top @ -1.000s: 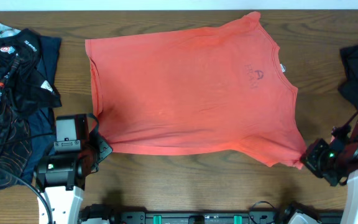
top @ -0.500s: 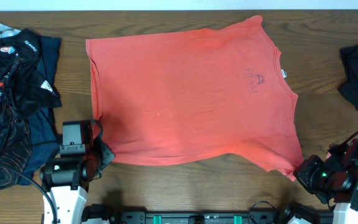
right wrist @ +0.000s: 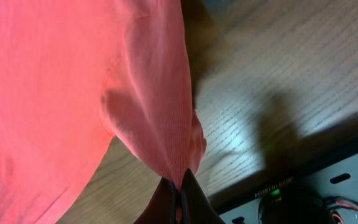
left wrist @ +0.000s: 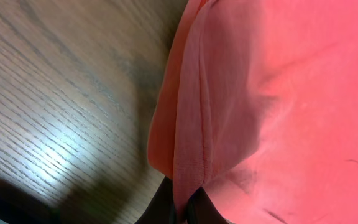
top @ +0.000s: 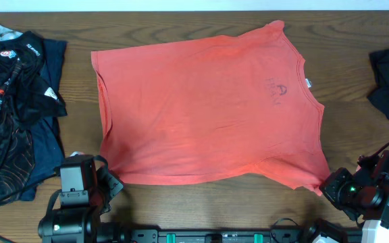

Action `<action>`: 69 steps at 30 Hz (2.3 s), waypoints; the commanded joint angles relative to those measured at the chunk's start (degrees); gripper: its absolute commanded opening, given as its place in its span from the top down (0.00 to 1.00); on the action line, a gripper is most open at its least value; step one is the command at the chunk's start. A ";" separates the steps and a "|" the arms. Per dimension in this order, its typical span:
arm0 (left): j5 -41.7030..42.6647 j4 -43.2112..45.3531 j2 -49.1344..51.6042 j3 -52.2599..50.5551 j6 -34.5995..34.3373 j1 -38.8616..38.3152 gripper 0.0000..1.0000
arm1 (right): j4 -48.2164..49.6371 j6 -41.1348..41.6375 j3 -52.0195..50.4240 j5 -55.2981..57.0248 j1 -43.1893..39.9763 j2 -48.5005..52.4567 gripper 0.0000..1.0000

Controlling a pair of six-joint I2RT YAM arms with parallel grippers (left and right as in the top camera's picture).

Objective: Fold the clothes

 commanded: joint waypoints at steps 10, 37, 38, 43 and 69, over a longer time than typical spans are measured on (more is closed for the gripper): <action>0.15 4.44 9.73 -0.26 -0.79 0.17 0.94 | 5.33 0.09 3.15 -1.38 2.01 0.81 0.99; -1.31 14.43 19.67 3.78 -0.59 0.17 0.94 | 6.16 -4.66 30.80 12.00 23.71 39.60 0.99; -1.99 14.23 19.93 4.57 -0.63 0.17 0.94 | 5.73 -4.87 31.87 12.04 23.80 40.87 0.99; -3.39 13.88 21.62 8.37 -0.57 0.17 0.94 | 3.04 -7.56 37.62 12.00 23.91 48.61 0.99; -6.38 21.84 36.96 11.87 -2.14 0.28 0.94 | 8.50 -17.38 63.19 10.67 29.24 75.45 0.99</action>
